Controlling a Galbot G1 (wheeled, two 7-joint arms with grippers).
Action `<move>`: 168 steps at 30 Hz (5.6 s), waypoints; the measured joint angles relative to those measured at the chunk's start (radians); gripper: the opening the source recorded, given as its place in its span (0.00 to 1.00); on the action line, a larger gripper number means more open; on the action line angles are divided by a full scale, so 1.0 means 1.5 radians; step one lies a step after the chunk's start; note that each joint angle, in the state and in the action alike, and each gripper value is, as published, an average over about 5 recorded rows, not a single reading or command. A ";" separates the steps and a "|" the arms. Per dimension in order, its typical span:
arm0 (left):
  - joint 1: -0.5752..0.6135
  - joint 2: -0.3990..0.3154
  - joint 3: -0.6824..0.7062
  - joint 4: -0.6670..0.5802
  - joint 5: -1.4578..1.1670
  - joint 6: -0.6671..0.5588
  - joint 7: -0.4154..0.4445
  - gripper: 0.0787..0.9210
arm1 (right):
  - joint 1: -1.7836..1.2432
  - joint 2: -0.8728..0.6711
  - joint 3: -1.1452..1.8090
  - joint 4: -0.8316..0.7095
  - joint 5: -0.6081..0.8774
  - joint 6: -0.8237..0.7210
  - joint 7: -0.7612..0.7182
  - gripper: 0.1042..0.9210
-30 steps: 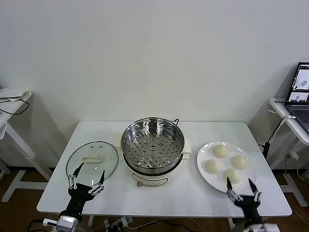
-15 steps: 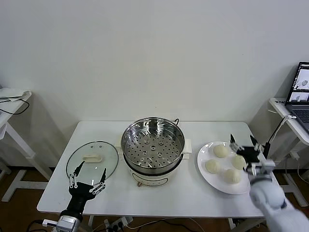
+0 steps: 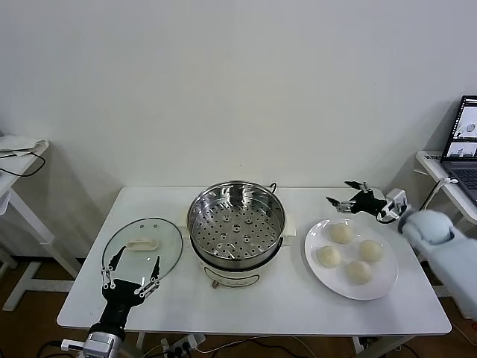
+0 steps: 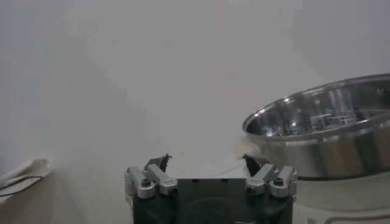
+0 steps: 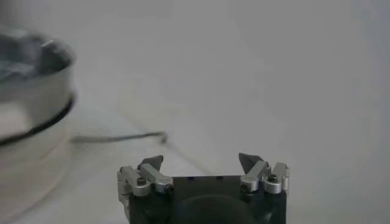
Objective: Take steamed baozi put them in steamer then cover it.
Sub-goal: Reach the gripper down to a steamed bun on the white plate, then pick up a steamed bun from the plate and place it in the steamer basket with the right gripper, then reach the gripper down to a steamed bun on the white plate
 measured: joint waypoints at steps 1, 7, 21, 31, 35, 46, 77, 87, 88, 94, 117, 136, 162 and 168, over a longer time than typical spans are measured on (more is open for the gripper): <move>0.001 -0.001 -0.001 0.000 0.000 0.000 -0.001 0.88 | 0.022 0.003 -0.020 -0.014 -0.021 0.001 -0.030 0.88; 0.005 -0.005 -0.002 -0.003 -0.003 0.000 -0.006 0.88 | 0.120 0.035 -0.119 -0.082 -0.144 0.006 -0.155 0.88; 0.013 -0.009 -0.010 -0.005 -0.022 0.001 -0.014 0.88 | 0.195 0.150 -0.222 -0.218 -0.325 0.029 -0.239 0.88; 0.018 -0.011 -0.011 -0.002 -0.029 0.001 -0.017 0.88 | 0.199 0.211 -0.229 -0.287 -0.397 0.040 -0.239 0.88; 0.018 -0.012 -0.010 0.001 -0.031 0.001 -0.018 0.88 | 0.196 0.228 -0.225 -0.308 -0.417 0.042 -0.235 0.88; 0.019 -0.013 -0.013 0.002 -0.035 0.001 -0.022 0.88 | 0.190 0.252 -0.219 -0.337 -0.445 0.046 -0.225 0.73; 0.015 -0.003 -0.011 -0.016 -0.055 0.005 -0.025 0.88 | 0.469 0.193 -0.438 0.038 -0.387 0.277 -0.213 0.67; 0.016 -0.002 -0.009 -0.025 -0.058 0.005 -0.028 0.88 | 0.538 0.292 -0.506 0.086 -0.399 0.374 -0.213 0.67; 0.016 -0.002 -0.009 -0.026 -0.059 0.005 -0.028 0.88 | 0.537 0.304 -0.509 0.083 -0.404 0.382 -0.212 0.67; 0.018 -0.002 -0.014 -0.028 -0.061 0.004 -0.030 0.88 | 0.511 0.374 -0.521 0.043 -0.442 0.426 -0.200 0.67; 0.017 -0.004 -0.025 -0.028 -0.068 0.002 -0.035 0.88 | 0.408 0.512 -0.505 -0.122 -0.561 0.491 -0.153 0.79; 0.011 -0.004 -0.022 -0.022 -0.068 0.001 -0.035 0.88 | 0.530 0.326 -0.547 0.040 -0.350 0.339 -0.231 0.88; 0.019 -0.010 -0.021 -0.020 -0.060 -0.003 -0.037 0.88 | 0.404 0.044 -0.668 0.083 -0.077 -0.047 -0.138 0.88; 0.020 -0.011 -0.027 -0.019 -0.062 -0.003 -0.038 0.88 | 0.355 0.059 -0.642 0.052 -0.074 -0.064 -0.103 0.88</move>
